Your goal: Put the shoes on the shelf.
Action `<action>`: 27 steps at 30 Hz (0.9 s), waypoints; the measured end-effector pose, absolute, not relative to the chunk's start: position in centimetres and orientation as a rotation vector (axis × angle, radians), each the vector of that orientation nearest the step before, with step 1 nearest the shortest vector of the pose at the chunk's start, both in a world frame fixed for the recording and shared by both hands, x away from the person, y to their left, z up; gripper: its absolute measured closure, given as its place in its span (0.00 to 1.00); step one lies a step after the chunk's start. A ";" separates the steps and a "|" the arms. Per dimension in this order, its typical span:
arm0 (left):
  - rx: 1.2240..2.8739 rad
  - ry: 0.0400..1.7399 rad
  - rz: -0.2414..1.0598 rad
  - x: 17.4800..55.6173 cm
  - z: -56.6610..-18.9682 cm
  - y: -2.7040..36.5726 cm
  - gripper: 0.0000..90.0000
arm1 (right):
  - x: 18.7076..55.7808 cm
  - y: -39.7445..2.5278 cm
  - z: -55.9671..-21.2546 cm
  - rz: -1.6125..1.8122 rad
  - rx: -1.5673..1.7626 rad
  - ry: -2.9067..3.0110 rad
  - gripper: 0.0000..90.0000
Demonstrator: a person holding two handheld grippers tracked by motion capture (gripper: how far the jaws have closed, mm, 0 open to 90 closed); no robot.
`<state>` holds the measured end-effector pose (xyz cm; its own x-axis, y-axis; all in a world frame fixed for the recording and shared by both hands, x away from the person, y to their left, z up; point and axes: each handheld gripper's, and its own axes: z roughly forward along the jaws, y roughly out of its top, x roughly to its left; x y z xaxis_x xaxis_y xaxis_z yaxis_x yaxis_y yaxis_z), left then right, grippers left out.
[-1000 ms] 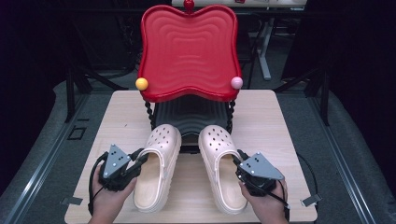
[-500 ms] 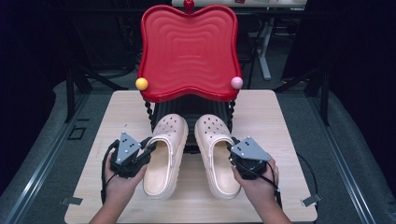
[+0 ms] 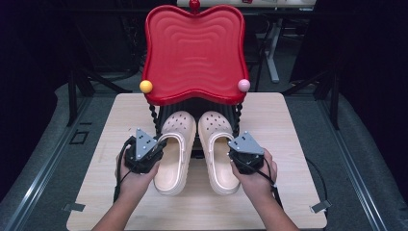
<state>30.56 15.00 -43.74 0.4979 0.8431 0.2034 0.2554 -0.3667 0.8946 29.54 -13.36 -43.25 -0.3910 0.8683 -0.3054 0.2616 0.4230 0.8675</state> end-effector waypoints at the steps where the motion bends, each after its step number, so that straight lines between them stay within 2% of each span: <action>1: 1.872 0.917 0.854 30.7 -43.8 15.0 0.85 | 29.8 -13.3 -43.3 0.961 0.967 1.877 0.85; 13: 1.850 0.942 0.836 32.1 -43.8 14.6 0.85 | 31.0 -12.8 -43.3 0.981 0.988 1.860 0.85; 27: 1.840 0.932 0.893 34.4 -43.5 14.0 0.85 | 33.1 -12.0 -43.5 1.002 1.015 1.803 0.85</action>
